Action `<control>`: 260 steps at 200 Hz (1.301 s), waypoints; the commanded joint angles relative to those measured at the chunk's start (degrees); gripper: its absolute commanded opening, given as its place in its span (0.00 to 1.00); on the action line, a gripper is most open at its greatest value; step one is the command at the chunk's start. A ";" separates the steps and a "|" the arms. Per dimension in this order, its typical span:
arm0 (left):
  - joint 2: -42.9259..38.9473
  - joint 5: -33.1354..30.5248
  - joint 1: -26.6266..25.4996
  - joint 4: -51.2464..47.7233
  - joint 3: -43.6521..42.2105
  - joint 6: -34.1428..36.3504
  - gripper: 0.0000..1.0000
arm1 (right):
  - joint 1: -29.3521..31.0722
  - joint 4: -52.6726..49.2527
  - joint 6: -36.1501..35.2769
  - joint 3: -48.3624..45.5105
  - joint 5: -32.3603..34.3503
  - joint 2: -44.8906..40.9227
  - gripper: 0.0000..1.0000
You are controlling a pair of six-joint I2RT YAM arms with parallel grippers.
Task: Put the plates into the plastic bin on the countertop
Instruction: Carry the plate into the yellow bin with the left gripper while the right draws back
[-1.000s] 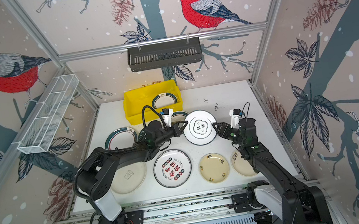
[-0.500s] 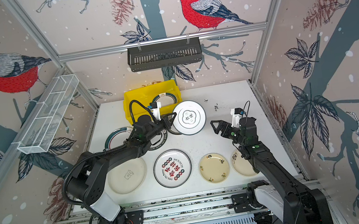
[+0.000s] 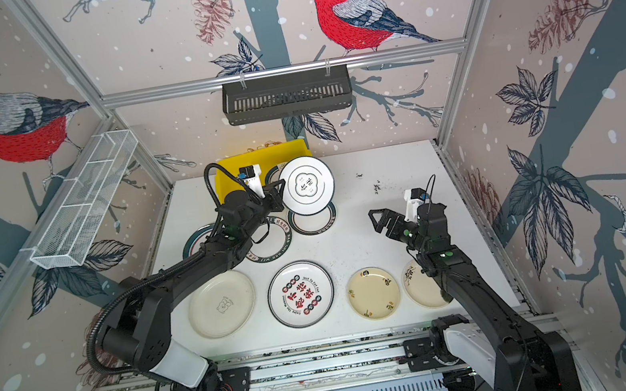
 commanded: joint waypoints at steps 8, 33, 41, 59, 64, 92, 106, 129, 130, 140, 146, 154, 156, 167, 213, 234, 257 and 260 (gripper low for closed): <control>-0.26 -6.87 1.88 2.05 1.90 3.89 0.00 | -0.02 0.61 -1.08 1.05 0.99 0.25 0.99; 0.97 -6.90 4.85 1.81 3.40 1.73 0.00 | -0.28 -0.17 -1.61 1.90 1.03 0.46 0.99; 1.48 -6.64 5.66 2.08 3.77 1.34 0.00 | -0.42 -0.38 -1.75 1.98 1.01 0.44 0.99; 3.01 -7.00 6.66 0.64 5.73 1.50 0.00 | -0.70 -0.53 -1.88 2.05 0.94 0.36 0.99; 3.66 -6.81 6.94 0.05 6.47 1.53 0.00 | -0.77 -0.58 -1.95 1.98 1.00 0.37 0.99; 7.21 -4.91 8.86 -1.25 9.71 0.30 0.00 | -1.15 -1.27 -2.32 1.99 0.91 0.18 0.99; 9.16 -4.19 9.87 -1.71 11.27 -0.68 0.00 | -1.38 -1.70 -2.60 1.94 0.92 -0.22 0.99; 12.17 -3.41 11.19 -2.10 13.71 -1.45 0.00 | -1.77 -2.41 -3.10 1.81 1.07 -1.00 0.99; 12.31 -3.38 11.24 -2.16 13.81 -1.47 0.00 | -1.82 -2.46 -3.11 1.81 1.09 -1.02 0.99; 13.78 -3.44 11.75 -2.29 14.92 -1.48 0.00 | -1.96 -2.68 -3.18 1.72 1.10 -1.42 0.99; 14.74 -3.32 12.10 -2.28 15.57 -1.42 0.00 | -2.09 -2.77 -3.28 1.69 1.12 -1.62 0.99; 16.08 -2.61 12.57 -1.40 16.08 -0.23 0.00 | -2.29 -2.88 -3.35 1.51 1.26 -1.90 1.00; 16.41 -2.33 12.66 -1.11 16.33 0.10 0.00 | -2.30 -2.93 -3.41 1.51 1.29 -2.04 0.99; 18.33 -2.28 12.93 -1.29 17.76 1.80 0.00 | -2.56 -3.08 -3.46 1.12 1.48 -2.30 0.99; 26.08 0.42 15.24 -4.74 25.53 0.49 0.00 | -3.36 -3.54 -3.47 0.32 1.63 -2.50 0.99; 29.61 0.93 15.59 -7.76 29.98 0.76 0.00 | -3.58 -3.41 -3.51 -0.51 2.83 -3.21 0.99; 32.55 1.94 15.77 -9.64 33.62 0.77 0.00 | -3.80 -3.30 -3.54 -1.18 2.85 -3.94 0.99; 32.88 2.12 15.77 -9.86 34.08 0.72 0.00 | -3.80 -3.30 -3.55 -1.18 2.84 -4.01 0.99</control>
